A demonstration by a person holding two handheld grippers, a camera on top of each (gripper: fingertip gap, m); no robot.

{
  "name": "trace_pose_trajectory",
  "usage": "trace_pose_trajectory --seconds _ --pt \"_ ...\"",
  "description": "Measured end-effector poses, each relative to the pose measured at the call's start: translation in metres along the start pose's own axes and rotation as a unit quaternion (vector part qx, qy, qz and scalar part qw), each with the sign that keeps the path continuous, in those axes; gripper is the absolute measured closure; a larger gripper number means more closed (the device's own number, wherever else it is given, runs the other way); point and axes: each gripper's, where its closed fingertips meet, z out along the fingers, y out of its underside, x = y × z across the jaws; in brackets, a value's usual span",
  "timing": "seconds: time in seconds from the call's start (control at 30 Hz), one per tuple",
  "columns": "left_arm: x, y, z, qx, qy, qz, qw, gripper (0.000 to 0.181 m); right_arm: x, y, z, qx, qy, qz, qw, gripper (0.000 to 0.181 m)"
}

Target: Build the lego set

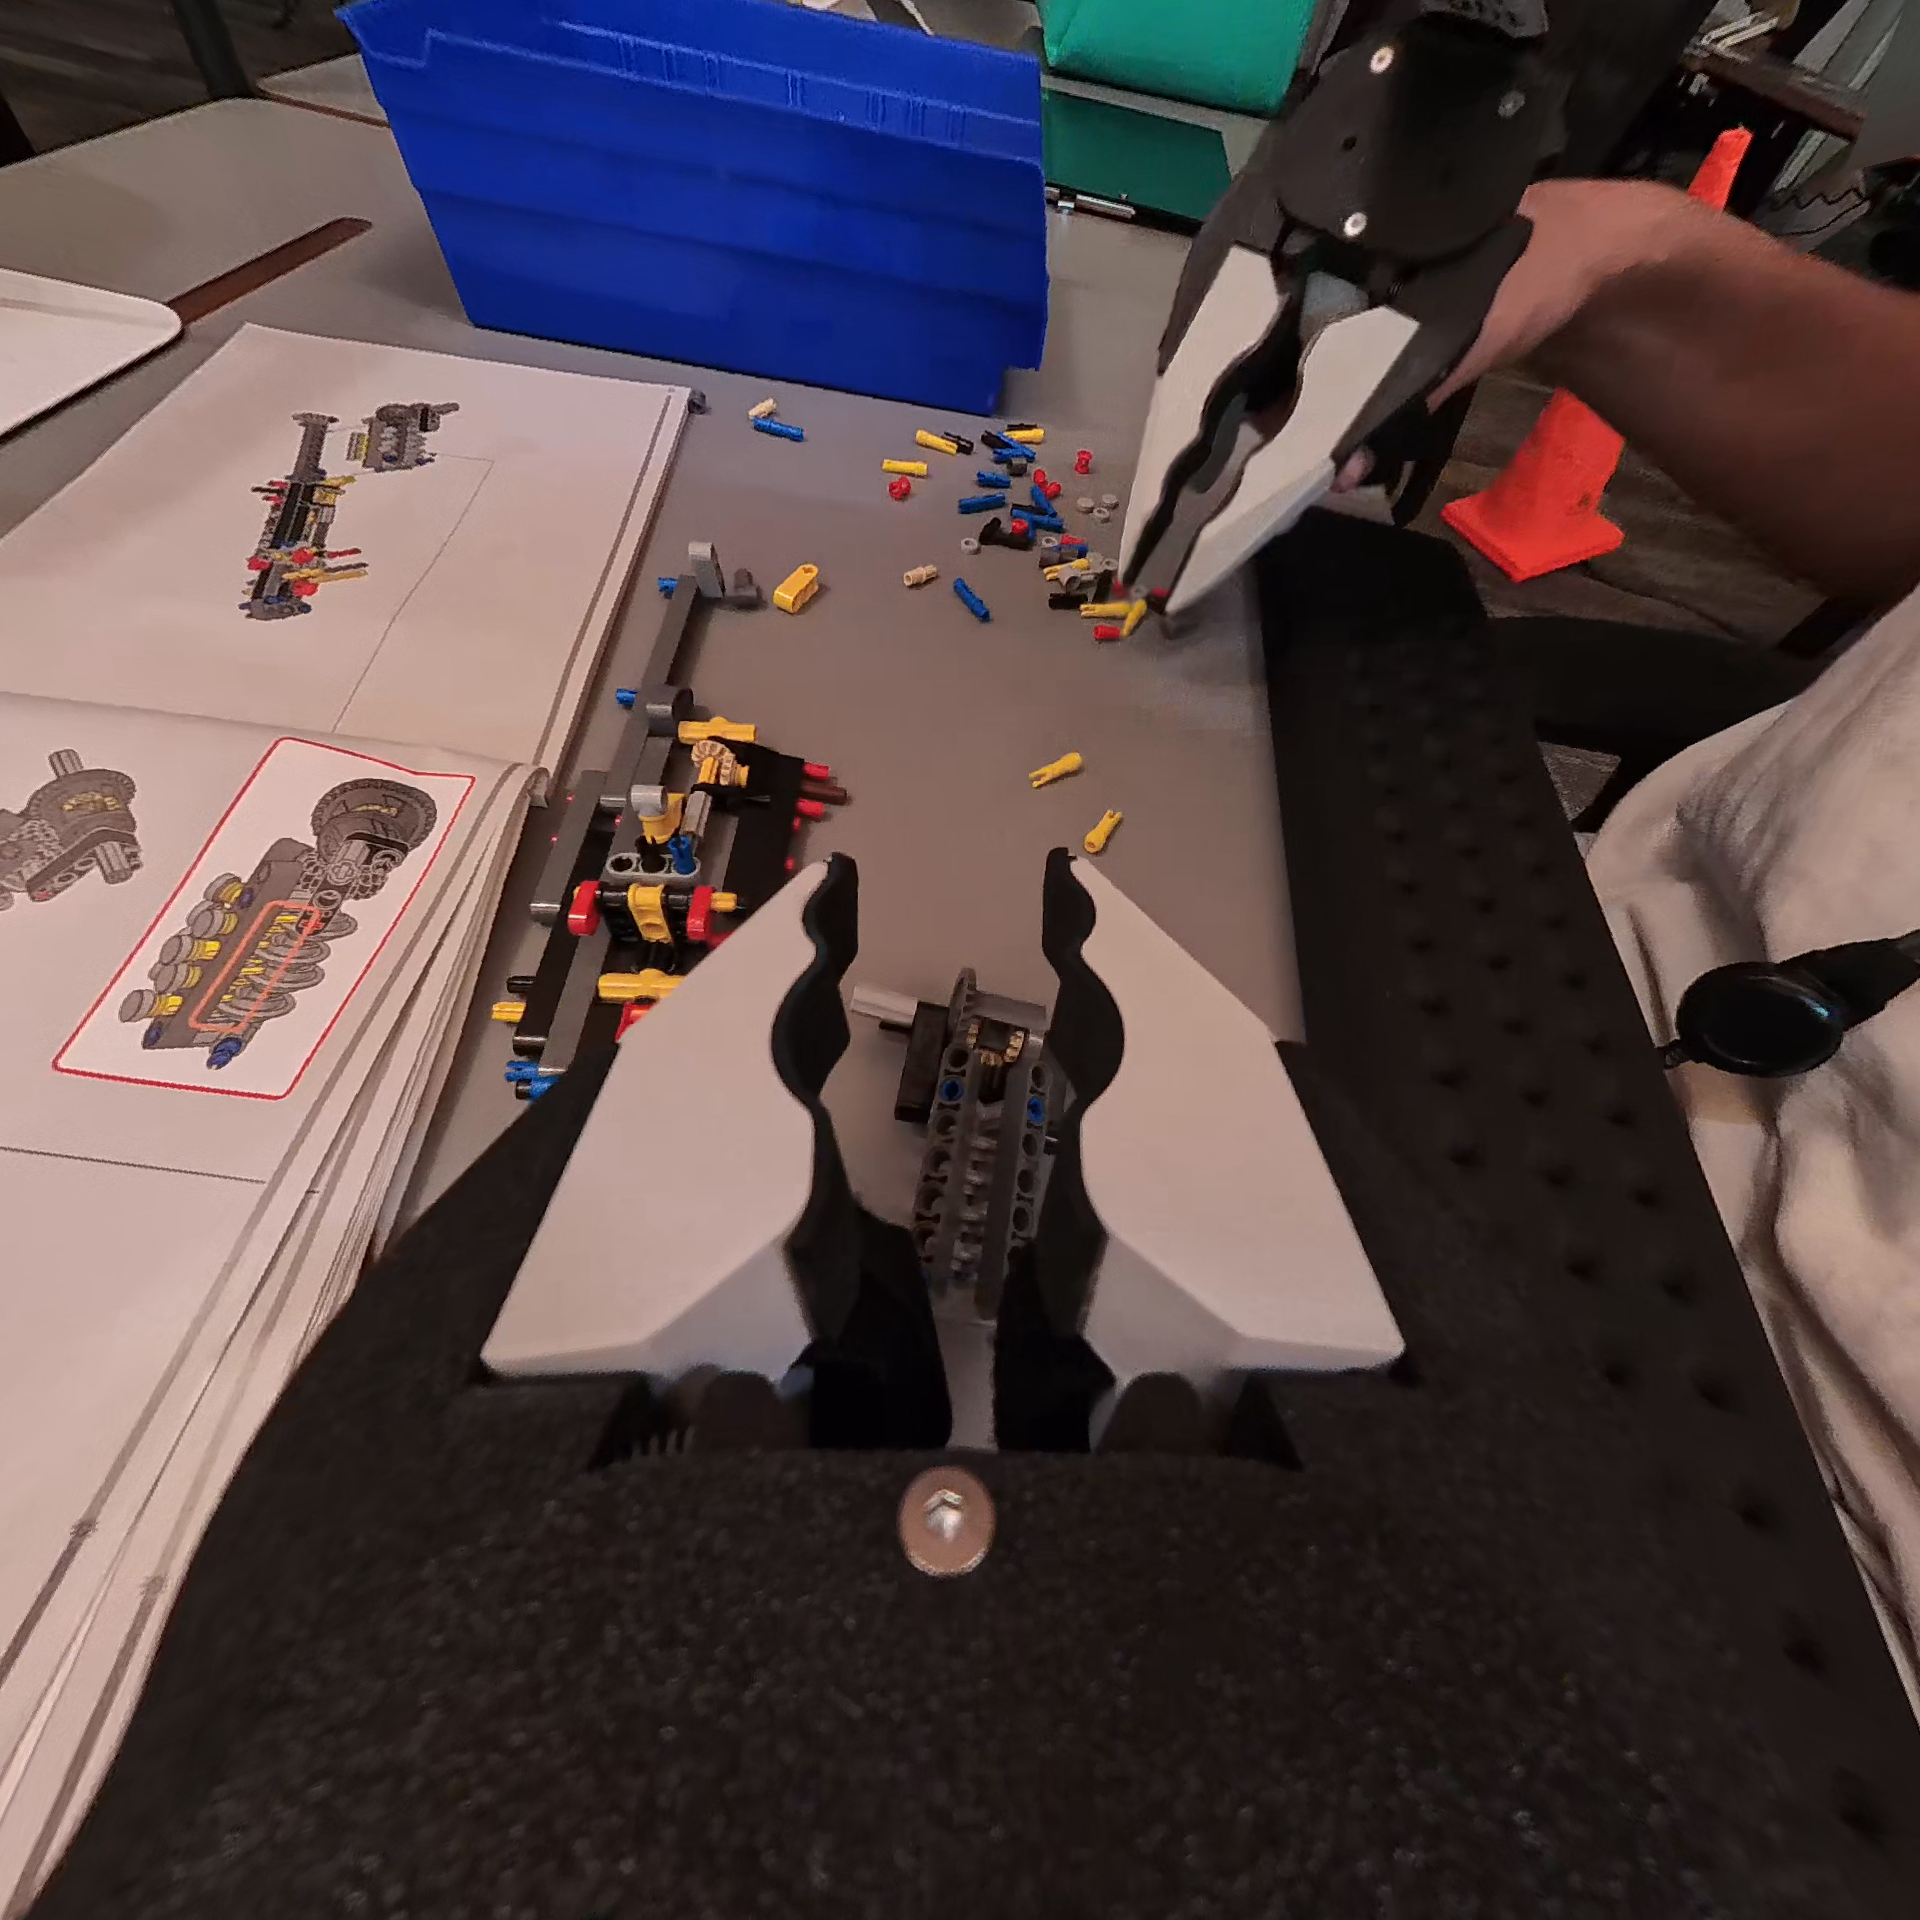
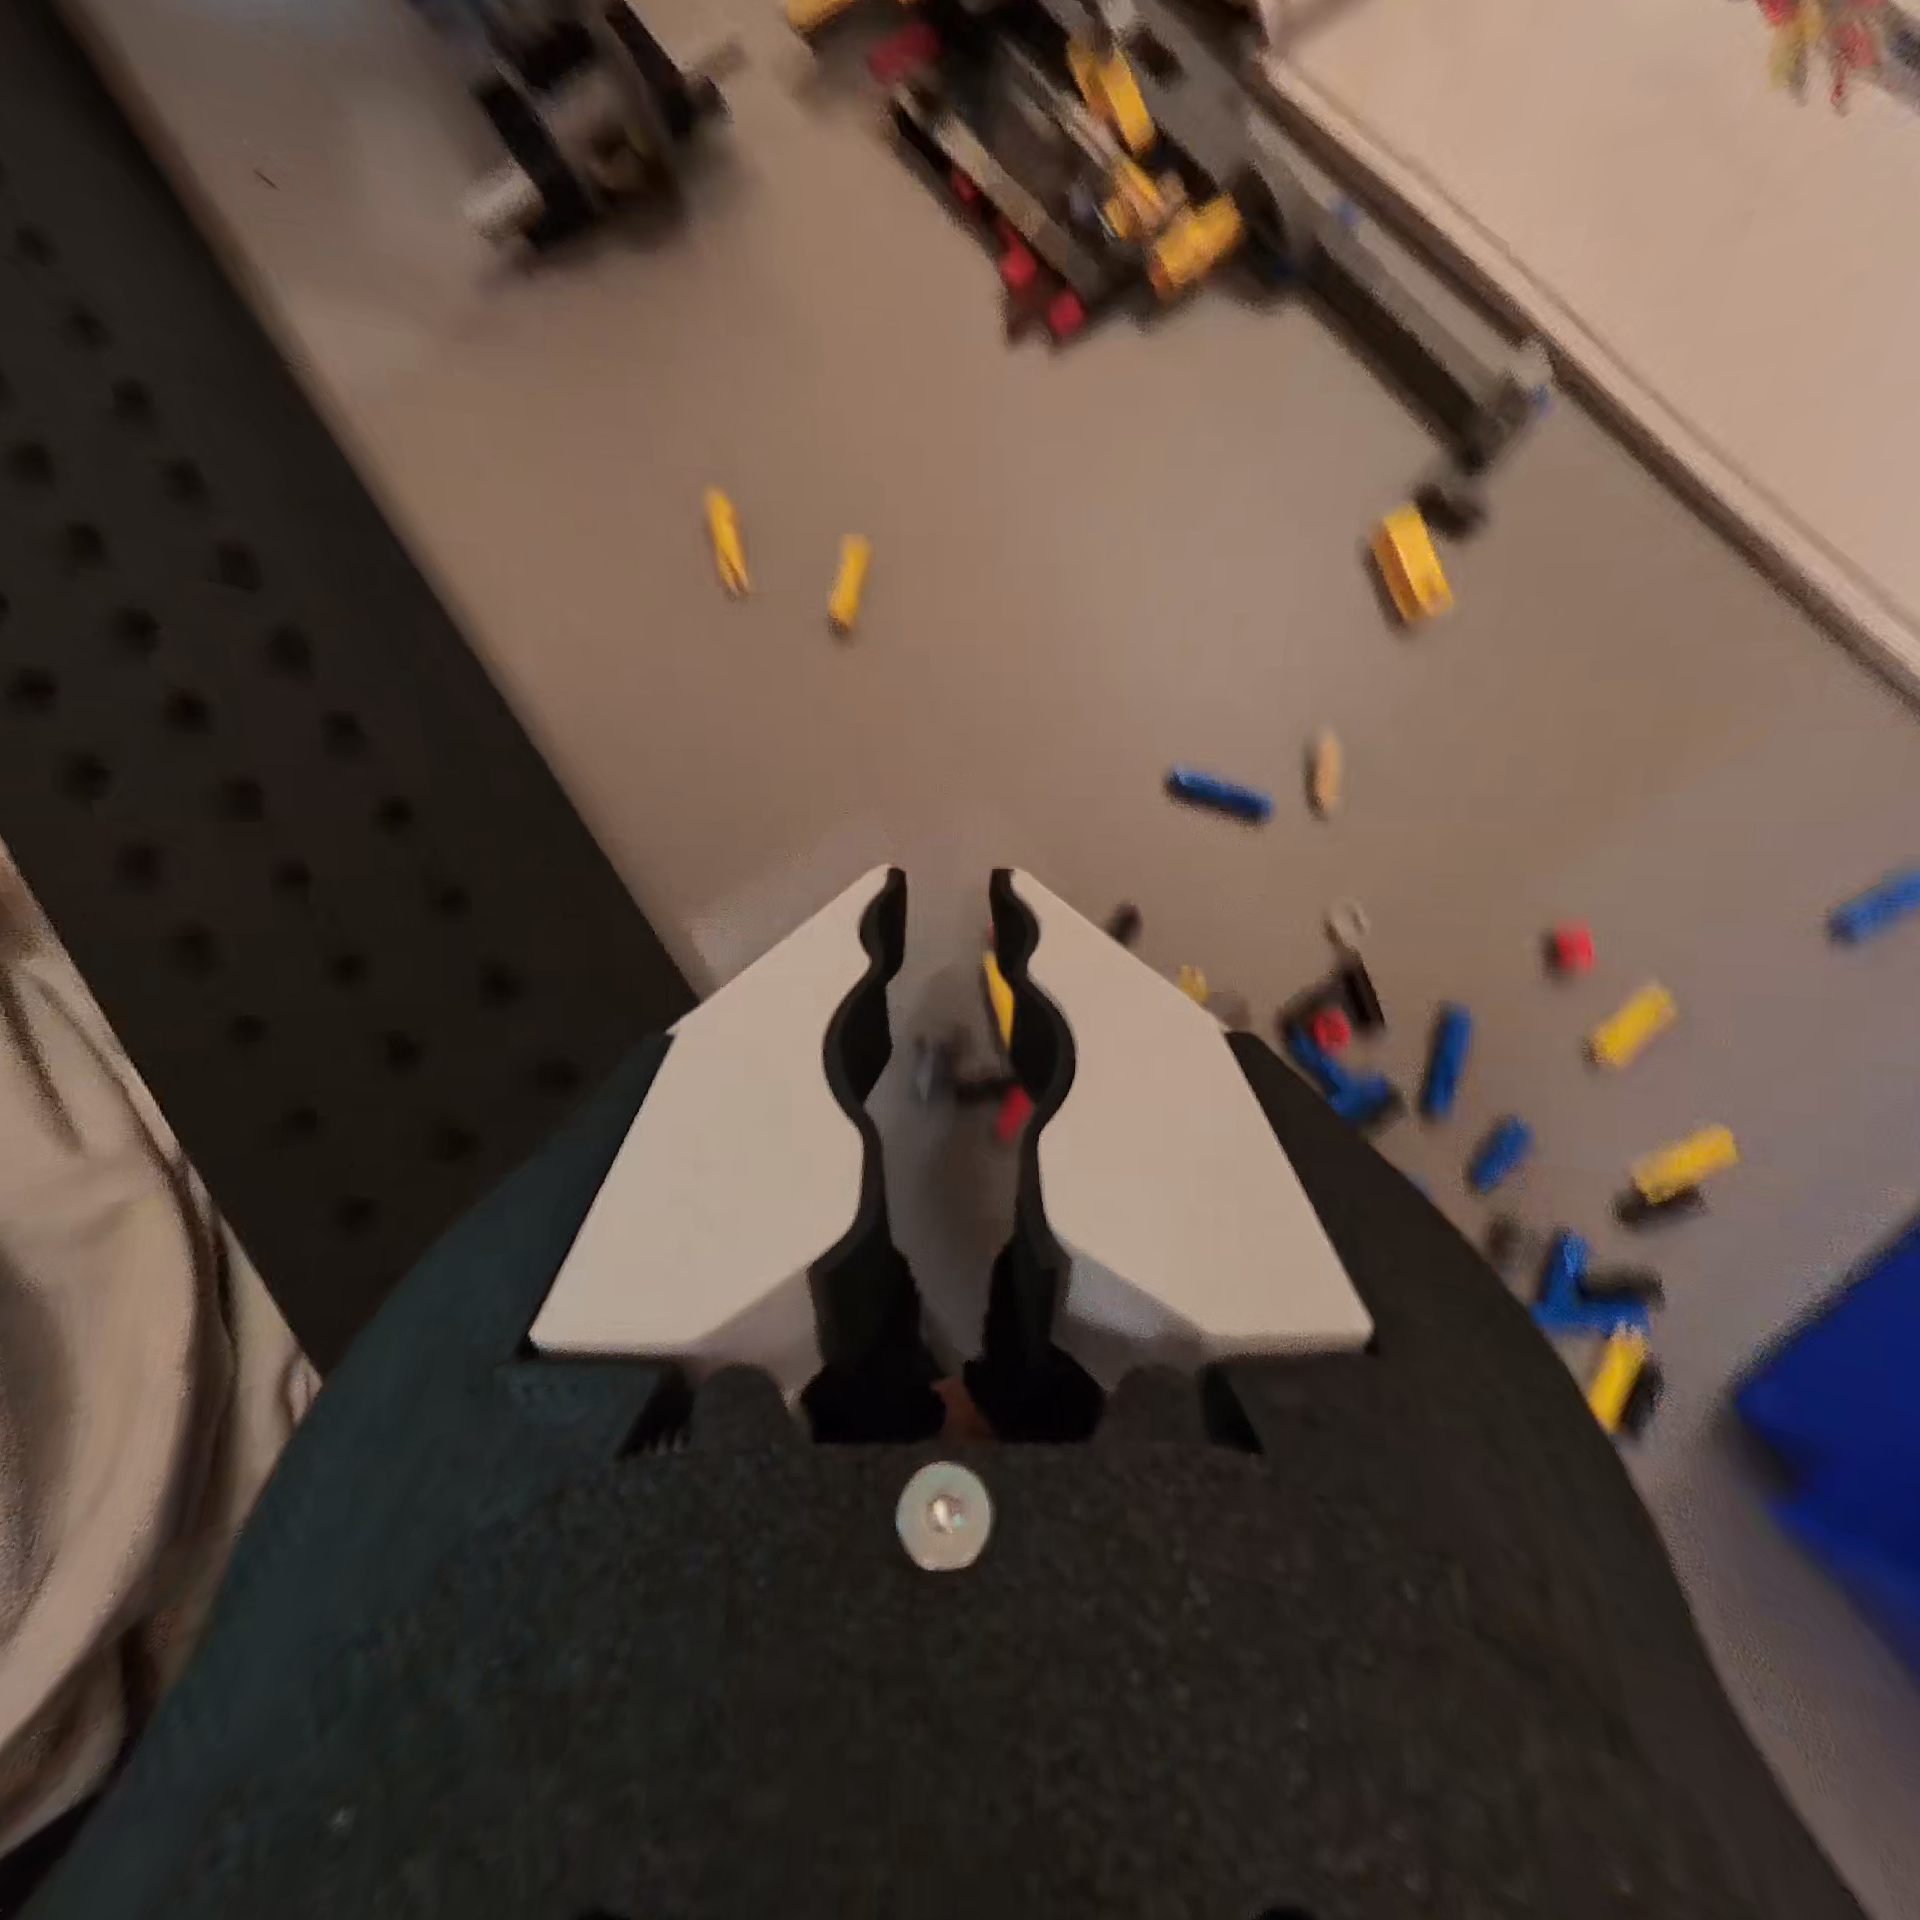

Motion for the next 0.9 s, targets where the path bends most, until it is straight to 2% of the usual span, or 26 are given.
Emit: trace_pose_trajectory --seconds 0.07,0.13,0.4,0.5,0.63,0.7,0.77,0.83,0.9 --pt "0.003 -0.002 0.0 0.002 0.004 0.004 1.0 0.147 0.01 0.021 -0.009 -0.013 0.018 0.026 0.999 0.164" --pt "0.005 -0.002 0.002 0.0 0.006 0.009 1.0 0.147 0.013 0.029 -0.011 -0.013 0.025 0.035 0.999 0.164" --pt "0.007 0.002 0.005 -0.008 0.009 0.009 1.0 0.147 0.016 0.038 0.006 -0.036 0.022 0.028 0.999 0.166" --pt "0.005 0.001 0.004 -0.003 0.006 0.007 1.0 0.147 0.018 0.038 0.006 -0.039 0.018 0.033 0.999 0.175" --pt "0.005 -0.001 0.002 0.0 0.005 0.007 1.0 0.147 0.016 0.039 0.003 -0.054 0.018 0.02 0.998 0.176" --pt "0.005 -0.001 0.002 0.0 0.005 0.008 1.0 0.147 0.01 0.032 -0.003 -0.055 0.017 0.012 0.998 0.176" --pt "0.005 -0.001 0.002 -0.001 0.005 0.009 1.0 0.147 -0.005 0.005 -0.006 -0.011 0.002 0.001 1.0 0.176" --pt "0.006 -0.002 0.002 0.0 0.005 0.01 1.0 0.147 -0.028 -0.025 0.007 0.026 -0.03 -0.009 0.999 0.176" --pt "0.007 -0.003 0.002 0.001 0.006 0.012 1.0 0.147 -0.037 -0.036 0.033 0.022 -0.027 -0.028 0.999 0.176"
